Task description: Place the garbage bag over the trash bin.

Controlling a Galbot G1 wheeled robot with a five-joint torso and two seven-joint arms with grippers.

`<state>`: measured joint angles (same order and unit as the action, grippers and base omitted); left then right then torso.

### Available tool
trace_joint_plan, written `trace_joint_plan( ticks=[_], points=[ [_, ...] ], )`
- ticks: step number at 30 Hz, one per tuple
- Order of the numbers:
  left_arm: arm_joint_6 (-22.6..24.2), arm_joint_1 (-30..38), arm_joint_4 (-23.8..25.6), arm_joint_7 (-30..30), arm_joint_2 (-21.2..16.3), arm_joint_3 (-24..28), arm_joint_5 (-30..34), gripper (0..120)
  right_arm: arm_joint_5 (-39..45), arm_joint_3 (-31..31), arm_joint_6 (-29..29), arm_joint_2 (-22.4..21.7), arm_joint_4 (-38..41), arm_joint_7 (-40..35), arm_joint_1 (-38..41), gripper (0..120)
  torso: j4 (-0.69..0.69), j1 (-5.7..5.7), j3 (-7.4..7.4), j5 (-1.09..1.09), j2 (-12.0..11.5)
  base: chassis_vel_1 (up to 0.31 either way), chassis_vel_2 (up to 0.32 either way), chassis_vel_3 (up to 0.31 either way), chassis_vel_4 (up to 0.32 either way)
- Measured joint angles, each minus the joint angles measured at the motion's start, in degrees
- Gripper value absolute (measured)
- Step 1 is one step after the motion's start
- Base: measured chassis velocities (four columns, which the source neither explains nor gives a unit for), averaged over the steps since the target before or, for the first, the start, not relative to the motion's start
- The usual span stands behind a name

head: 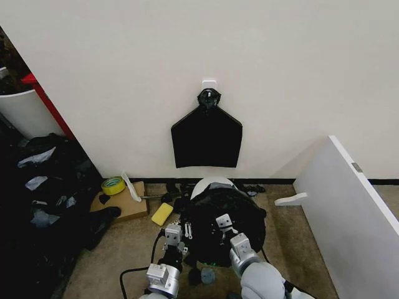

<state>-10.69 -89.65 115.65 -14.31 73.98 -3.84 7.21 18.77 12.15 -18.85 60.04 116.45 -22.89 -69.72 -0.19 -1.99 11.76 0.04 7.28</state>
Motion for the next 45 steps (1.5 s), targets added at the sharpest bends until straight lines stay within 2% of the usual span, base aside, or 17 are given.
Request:
trace_joint_plan(
  ticks=[2, 5, 8, 20, 25, 29, 37, 45],
  points=[
    [0.0, 0.0, 0.0, 0.0, 0.1, 0.1, 0.0, 1, 0.4, 0.9, -0.9, 0.4, -1.1, -0.1, 0.3, 0, 0.0, 0.0, 0.0, 0.02, 0.0, 0.0, 0.0, 0.0, 0.0],
    [0.3, 0.0, 0.1, 0.0, 0.1, 0.2, 0.0, 1, -1.3, 2.3, -7.0, 1.2, -3.6, -1.6, 1.4, 0, 0.0, 0.0, 0.0, 0.02, 0.0, 0.0, 0.0, 0.0, 0.0],
    [0.5, -0.4, 0.5, 0.0, 0.0, 0.4, 0.0, 1, -2.4, 2.5, -8.4, 1.8, -5.2, -2.2, 2.5, 0, 0.0, 0.0, 0.0, 0.01, 0.0, 0.0, 0.0, 0.0, 0.0],
    [0.6, -1.5, 1.4, 0.1, 0.0, 1.4, -0.2, 1, -8.7, 0.4, -7.6, 2.4, -8.9, -1.8, 4.1, 0, -0.01, 0.0, 0.0, 0.03, 0.0, 0.0, 0.0, 0.0, 0.0],
    [0.6, -1.5, 1.4, 0.2, 0.1, 1.4, -0.1, 1, -8.8, -1.2, -1.0, 2.2, -8.7, 0.7, 3.4, 0, 0.01, 0.0, 0.0, 0.04, 0.0, 0.0, 0.0, 0.0, 0.0],
    [0.6, -1.3, 1.1, 0.2, 0.1, 1.1, 0.1, 1, -6.1, -1.3, 1.1, 1.5, -5.9, 1.5, 2.9, 0, 0.01, 0.0, 0.0, 0.01, 0.0, 0.0, 0.0, 0.0, 0.0],
    [0.6, -1.0, 0.5, 0.2, 0.1, -0.1, 0.5, 1, 3.2, 0.7, -1.5, -1.4, 2.5, -1.9, 0.2, 0, -0.01, 0.0, 0.0, -0.04, 0.0, 0.0, 0.0, 0.0, 0.0],
    [0.6, -1.5, 0.5, 0.2, 0.1, 0.0, 0.4, 1, -2.5, 0.6, -2.4, 0.5, -0.5, -2.9, 2.9, 0, 0.0, 0.0, 0.0, 0.01, 0.0, 0.0, 0.0, 0.0, 0.0]
  ],
)
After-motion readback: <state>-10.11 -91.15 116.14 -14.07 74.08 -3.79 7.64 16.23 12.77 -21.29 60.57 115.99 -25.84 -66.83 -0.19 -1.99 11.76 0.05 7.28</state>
